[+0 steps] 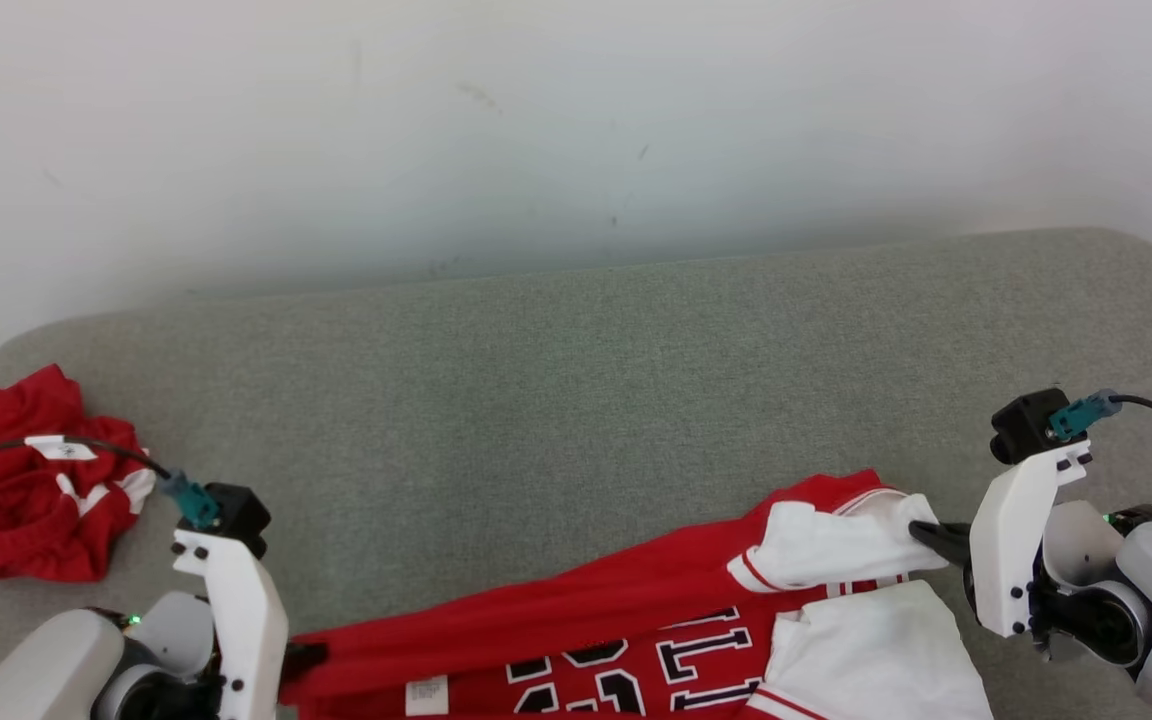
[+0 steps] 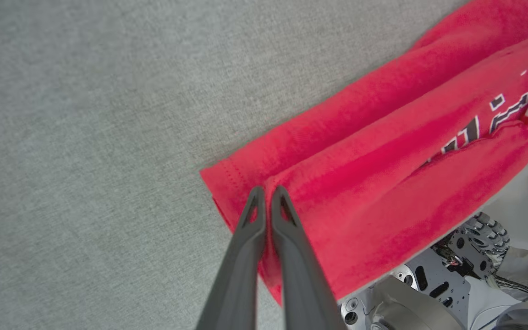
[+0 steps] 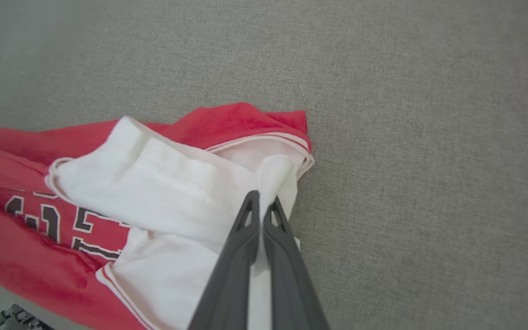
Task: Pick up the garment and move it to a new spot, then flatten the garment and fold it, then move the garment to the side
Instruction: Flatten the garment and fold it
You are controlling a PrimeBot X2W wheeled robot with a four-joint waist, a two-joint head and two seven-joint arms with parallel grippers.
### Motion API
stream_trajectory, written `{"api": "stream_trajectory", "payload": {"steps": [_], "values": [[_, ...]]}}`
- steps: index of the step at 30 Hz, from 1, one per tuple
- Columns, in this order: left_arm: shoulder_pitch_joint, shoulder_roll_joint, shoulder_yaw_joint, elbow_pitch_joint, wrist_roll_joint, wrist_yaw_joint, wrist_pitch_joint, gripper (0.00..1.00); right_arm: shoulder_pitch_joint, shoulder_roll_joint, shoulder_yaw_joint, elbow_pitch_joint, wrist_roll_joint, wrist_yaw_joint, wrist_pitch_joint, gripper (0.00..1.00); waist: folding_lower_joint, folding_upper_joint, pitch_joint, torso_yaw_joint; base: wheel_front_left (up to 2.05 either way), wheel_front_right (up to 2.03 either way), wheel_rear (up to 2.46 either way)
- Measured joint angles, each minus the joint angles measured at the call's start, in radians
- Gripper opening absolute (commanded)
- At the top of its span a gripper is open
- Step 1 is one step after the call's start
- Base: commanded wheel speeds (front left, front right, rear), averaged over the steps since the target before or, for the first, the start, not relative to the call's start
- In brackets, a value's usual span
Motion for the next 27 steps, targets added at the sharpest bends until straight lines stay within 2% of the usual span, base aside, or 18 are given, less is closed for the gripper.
{"api": "stream_trajectory", "payload": {"steps": [9,10,12,13,14,16,17,27], "values": [[0.026,-0.007,-0.011,0.016,-0.034,-0.005,0.025,0.0,0.055,-0.011,-0.014,-0.044,0.011,0.0,0.051,0.0,0.0,0.0,-0.007,-0.002,0.0,0.0,0.0],[0.031,-0.007,-0.013,0.017,-0.039,-0.006,0.029,0.02,0.061,-0.013,-0.017,-0.049,0.011,0.0,0.054,0.0,0.0,0.0,-0.01,-0.002,0.0,0.0,0.0],[0.041,-0.007,-0.014,0.017,-0.048,-0.005,0.039,0.38,0.071,-0.017,-0.023,-0.059,0.011,0.0,0.058,0.03,0.0001,0.0,-0.014,-0.003,0.0,0.0,0.0],[0.046,-0.006,-0.016,0.016,-0.052,-0.005,0.047,0.54,0.077,-0.019,-0.027,-0.063,0.011,0.0,0.061,0.18,0.0001,0.0,-0.016,-0.003,0.0,0.0,0.0],[0.052,-0.006,-0.018,0.015,-0.057,-0.005,0.054,0.96,0.084,-0.02,-0.03,-0.064,0.011,0.0,0.065,0.35,0.0001,0.0,-0.019,-0.003,0.0,0.0,0.0],[0.059,-0.005,-0.018,0.012,-0.063,-0.004,0.059,1.0,0.099,-0.021,-0.04,-0.07,0.011,0.0,0.069,0.94,0.0,0.0,-0.025,-0.003,0.0,0.0,0.0],[0.061,-0.003,-0.018,0.009,-0.063,-0.002,0.059,1.0,0.105,-0.022,-0.045,-0.073,0.011,0.0,0.069,1.0,0.0,0.0,-0.029,-0.003,0.0,0.0,0.0],[0.054,0.023,0.02,-0.026,-0.052,0.019,-0.004,1.0,0.186,-0.063,-0.104,-0.146,0.025,0.0,0.08,1.0,0.0,0.0,-0.058,0.004,0.0,0.0,0.0]]}}
